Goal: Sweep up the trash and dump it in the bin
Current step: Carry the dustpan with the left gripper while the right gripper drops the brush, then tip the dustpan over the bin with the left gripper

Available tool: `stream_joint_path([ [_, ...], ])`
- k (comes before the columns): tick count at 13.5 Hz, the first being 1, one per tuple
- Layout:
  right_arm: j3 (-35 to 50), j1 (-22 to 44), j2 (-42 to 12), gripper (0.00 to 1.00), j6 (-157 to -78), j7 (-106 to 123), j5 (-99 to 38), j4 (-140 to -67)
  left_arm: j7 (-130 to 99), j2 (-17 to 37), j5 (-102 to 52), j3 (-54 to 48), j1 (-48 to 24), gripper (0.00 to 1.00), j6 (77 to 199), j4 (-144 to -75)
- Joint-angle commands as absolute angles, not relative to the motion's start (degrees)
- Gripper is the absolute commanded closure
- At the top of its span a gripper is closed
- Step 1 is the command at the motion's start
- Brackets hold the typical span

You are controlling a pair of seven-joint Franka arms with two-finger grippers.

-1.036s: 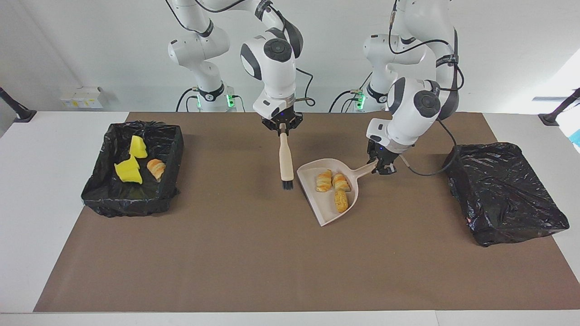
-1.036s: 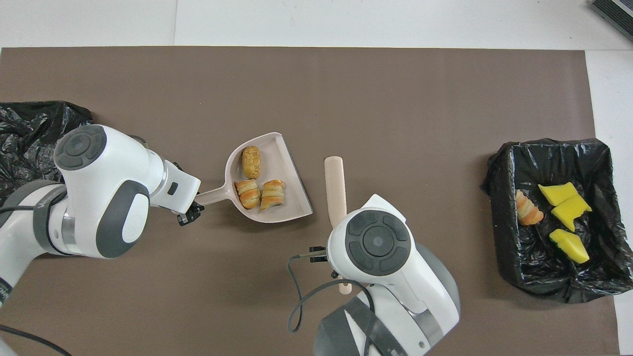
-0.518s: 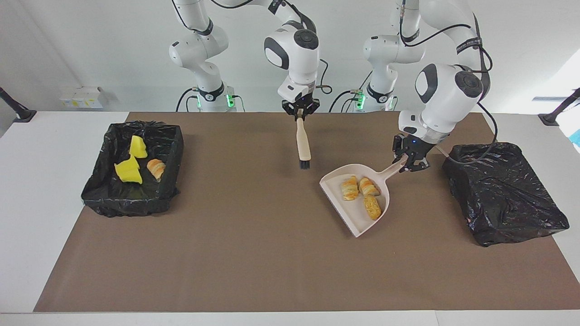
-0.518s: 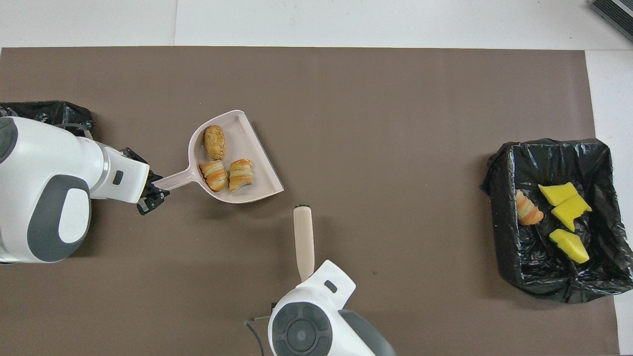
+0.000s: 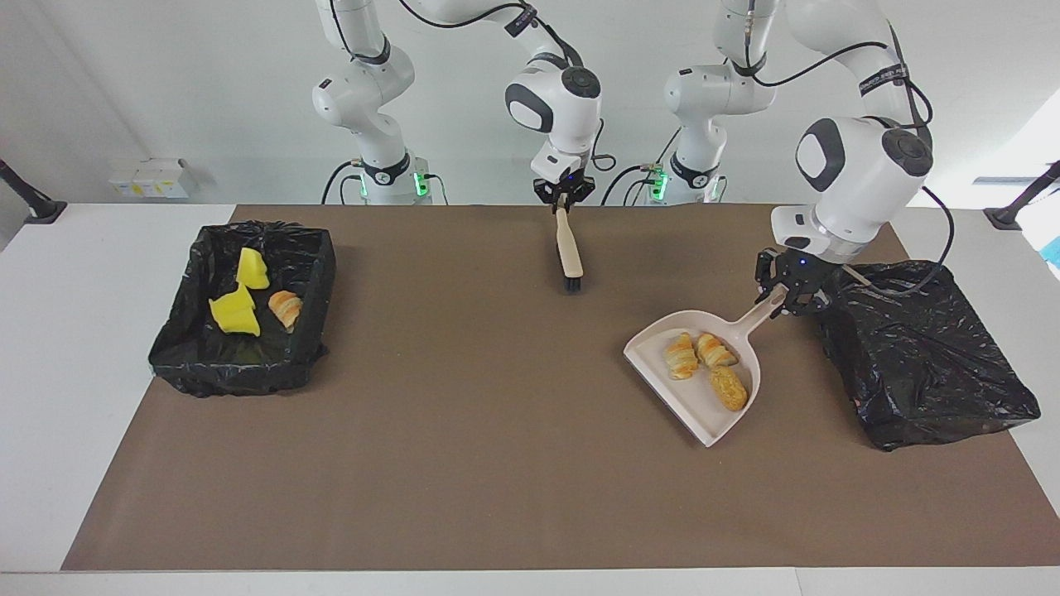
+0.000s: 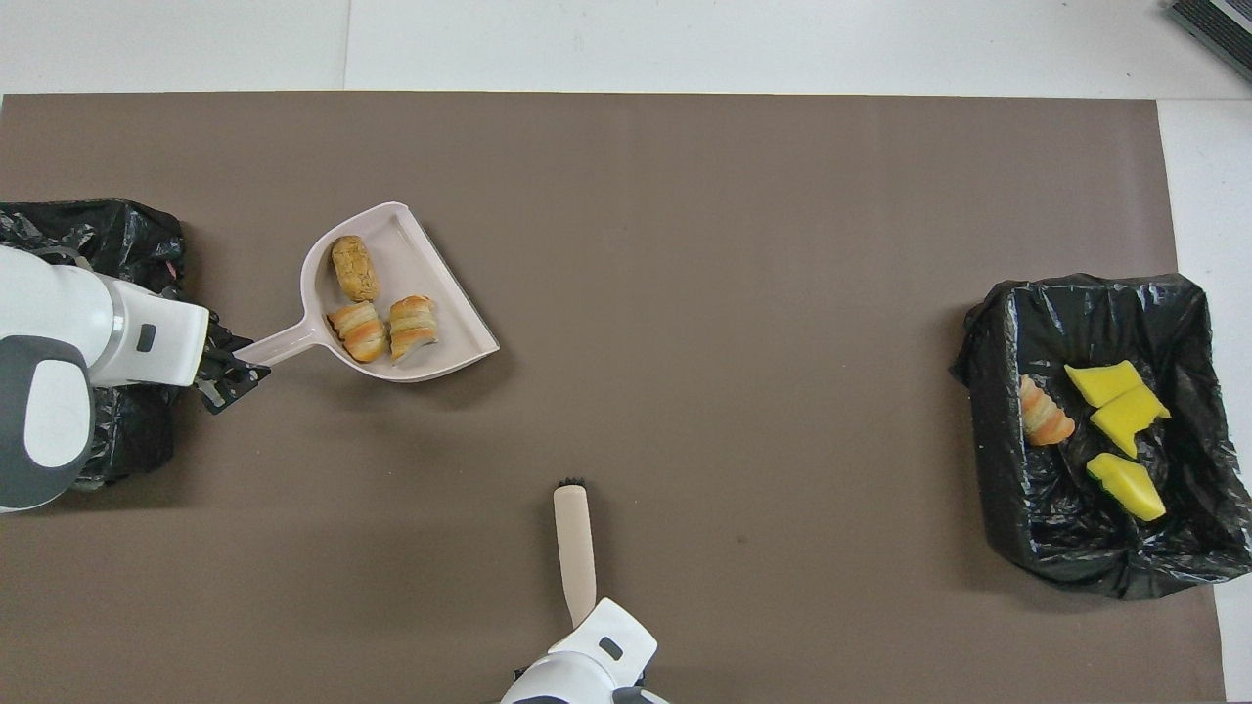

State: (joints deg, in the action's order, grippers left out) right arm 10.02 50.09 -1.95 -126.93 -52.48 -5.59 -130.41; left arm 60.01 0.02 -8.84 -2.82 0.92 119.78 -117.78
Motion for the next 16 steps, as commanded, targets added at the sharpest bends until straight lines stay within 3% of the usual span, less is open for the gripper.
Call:
stream_joint_path([
  [1,9.8,50.3,-1.8,1.0,-128.2,-53.7,-7.4,-130.8,60.6,-1.4,-10.5,-3.3,4.6,1.0,119.5,-116.2],
  [2,9.8,50.3,-1.8,1.0,-128.3,-53.5,-8.3,-130.7,61.4,-2.1,-11.3,-3.3,5.6,1.0,119.3,-116.0],
  [3,9.8,50.3,-1.9,0.86,-128.3,-53.6,-8.6,-130.7,61.9,-2.8,-12.1,-3.2,6.3,1.0,118.3,-115.3],
  [4,9.8,50.2,-2.3,0.36,-127.7,-53.4,-8.7,-130.1,62.0,-3.1,-12.4,-3.2,7.8,1.0,116.3,-113.7],
  [5,9.8,50.0,-2.6,0.0,-127.4,-52.8,-8.7,-129.6,62.0,-3.2,-12.4,-3.2,9.0,1.0,113.8,-111.4],
  [9,9.4,46.3,-3.9,0.0,-119.0,-51.3,-6.6,-122.1,65.4,-3.3,-14.9,-2.9,17.4,1.0,102.4,-103.6],
  [16,9.3,29.5,-3.1,0.0,-102.8,-24.0,-2.8,-108.2,84.1,-3.2,-25.1,-2.6,39.2,1.0,92.2,-97.7],
])
